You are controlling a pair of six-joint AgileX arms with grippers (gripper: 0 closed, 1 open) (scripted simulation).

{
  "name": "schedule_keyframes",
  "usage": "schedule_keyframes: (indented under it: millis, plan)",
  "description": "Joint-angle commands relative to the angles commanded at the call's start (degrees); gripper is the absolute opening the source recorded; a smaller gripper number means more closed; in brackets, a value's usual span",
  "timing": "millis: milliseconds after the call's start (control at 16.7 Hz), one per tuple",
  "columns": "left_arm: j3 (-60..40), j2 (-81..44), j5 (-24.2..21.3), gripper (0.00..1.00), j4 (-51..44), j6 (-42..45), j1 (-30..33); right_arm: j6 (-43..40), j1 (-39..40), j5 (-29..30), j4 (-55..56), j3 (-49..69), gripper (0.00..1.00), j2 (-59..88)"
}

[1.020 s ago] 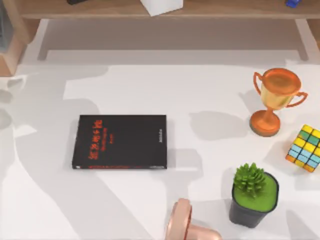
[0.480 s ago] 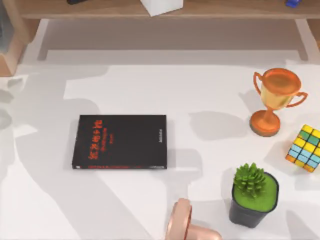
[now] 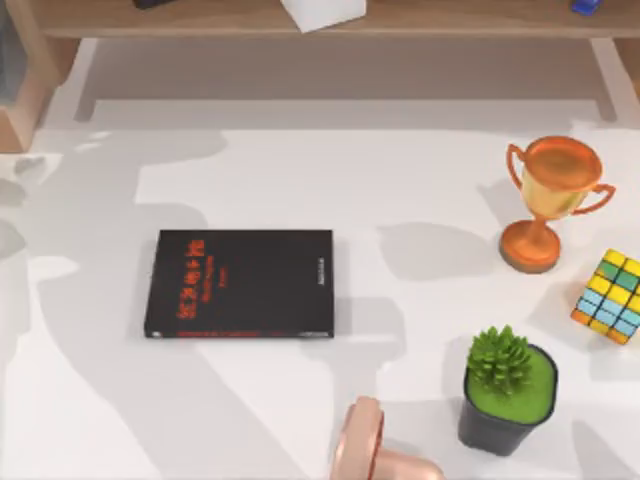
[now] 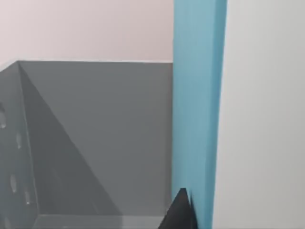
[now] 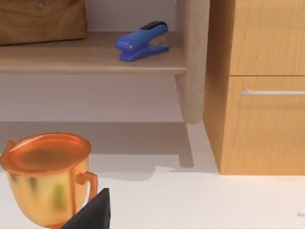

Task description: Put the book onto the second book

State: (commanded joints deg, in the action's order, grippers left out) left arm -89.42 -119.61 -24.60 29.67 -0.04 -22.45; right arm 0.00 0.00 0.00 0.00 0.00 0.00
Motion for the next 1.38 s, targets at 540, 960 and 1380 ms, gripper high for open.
schedule_keyframes:
  millis: [540,960,1380]
  plan:
    - [2.33,6.08,4.45,0.0,-0.34,3.06,1.53,0.0,0.0,0.0,0.0,0.0,1.0,0.0]
    - [9.6,31.01,23.53,0.0,2.16,19.14,18.38,0.0,0.0,0.0,0.0,0.0,1.0,0.0]
    - [28.2,42.07,45.36,0.0,0.95,41.29,48.41,0.0,0.0,0.0,0.0,0.0,1.0,0.0]
